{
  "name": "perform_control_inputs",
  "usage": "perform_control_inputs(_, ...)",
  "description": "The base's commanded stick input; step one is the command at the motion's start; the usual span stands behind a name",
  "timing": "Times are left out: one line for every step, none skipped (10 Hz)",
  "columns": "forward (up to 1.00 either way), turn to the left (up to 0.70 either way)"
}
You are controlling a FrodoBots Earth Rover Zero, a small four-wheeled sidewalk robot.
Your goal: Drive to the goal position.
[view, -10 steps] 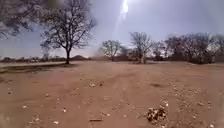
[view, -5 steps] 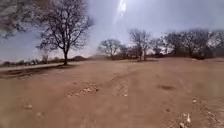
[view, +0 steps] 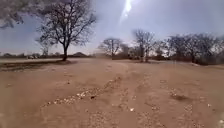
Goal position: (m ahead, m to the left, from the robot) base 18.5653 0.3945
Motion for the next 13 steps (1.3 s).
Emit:
perform_control_inputs(1.0,0.0)
perform_control_inputs(1.0,0.0)
perform_control_inputs(1.0,0.0)
perform_control_inputs(1.0,0.0)
perform_control_inputs(1.0,0.0)
perform_control_inputs(1.0,0.0)
perform_control_inputs(1.0,0.0)
perform_control_inputs(1.0,0.0)
perform_control_inputs(1.0,0.0)
perform_control_inputs(1.0,0.0)
perform_control_inputs(1.0,0.0)
perform_control_inputs(1.0,0.0)
perform_control_inputs(1.0,0.0)
